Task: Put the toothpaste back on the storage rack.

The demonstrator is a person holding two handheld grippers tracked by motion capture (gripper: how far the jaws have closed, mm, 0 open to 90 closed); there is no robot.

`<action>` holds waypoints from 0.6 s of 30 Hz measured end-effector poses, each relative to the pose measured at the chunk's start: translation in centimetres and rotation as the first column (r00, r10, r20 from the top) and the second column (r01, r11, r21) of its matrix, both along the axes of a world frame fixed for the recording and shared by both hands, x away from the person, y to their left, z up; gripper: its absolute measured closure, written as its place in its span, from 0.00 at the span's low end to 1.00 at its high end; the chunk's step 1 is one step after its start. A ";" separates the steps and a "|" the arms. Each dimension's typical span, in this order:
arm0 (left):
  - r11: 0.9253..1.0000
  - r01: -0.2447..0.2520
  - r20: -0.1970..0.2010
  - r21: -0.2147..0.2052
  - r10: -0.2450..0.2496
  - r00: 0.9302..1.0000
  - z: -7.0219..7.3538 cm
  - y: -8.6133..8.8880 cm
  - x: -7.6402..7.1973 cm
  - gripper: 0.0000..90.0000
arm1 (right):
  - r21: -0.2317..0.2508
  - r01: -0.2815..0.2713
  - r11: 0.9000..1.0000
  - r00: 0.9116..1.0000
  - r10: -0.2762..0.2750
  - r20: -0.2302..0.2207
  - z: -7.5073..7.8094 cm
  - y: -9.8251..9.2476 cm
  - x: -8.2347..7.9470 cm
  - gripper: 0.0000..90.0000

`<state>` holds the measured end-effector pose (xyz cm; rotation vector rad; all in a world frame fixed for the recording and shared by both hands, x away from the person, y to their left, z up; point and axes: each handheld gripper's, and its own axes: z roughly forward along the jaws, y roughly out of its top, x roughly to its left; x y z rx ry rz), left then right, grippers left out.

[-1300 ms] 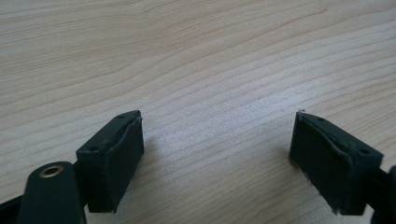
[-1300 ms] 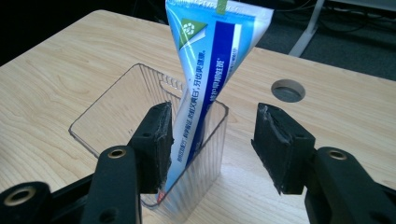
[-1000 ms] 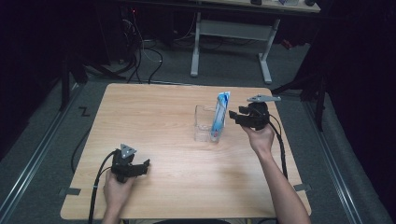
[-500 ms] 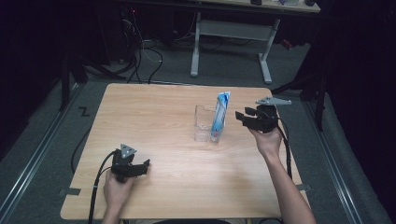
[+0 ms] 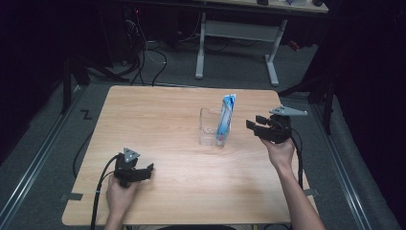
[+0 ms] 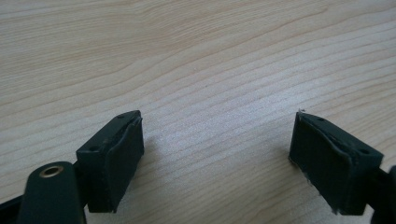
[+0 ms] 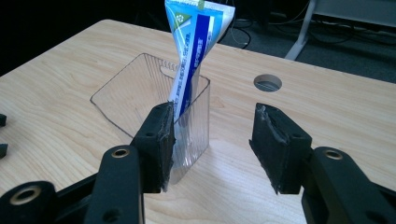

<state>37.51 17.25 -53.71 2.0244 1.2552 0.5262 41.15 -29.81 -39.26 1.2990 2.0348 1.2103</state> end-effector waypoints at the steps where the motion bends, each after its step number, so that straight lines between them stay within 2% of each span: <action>1: 1.000 0.000 0.000 0.000 0.000 1.000 0.0 0.0 0.0 0.20 | 0.000 0.000 1.000 1.000 0.000 0.000 0.0 0.0 0.0 0.55; 18: 1.000 0.000 0.000 0.000 0.000 1.000 0.0 0.0 0.0 0.20 | 0.031 0.009 0.999 1.000 -0.009 0.001 -1.2 -1.2 -2.1 0.55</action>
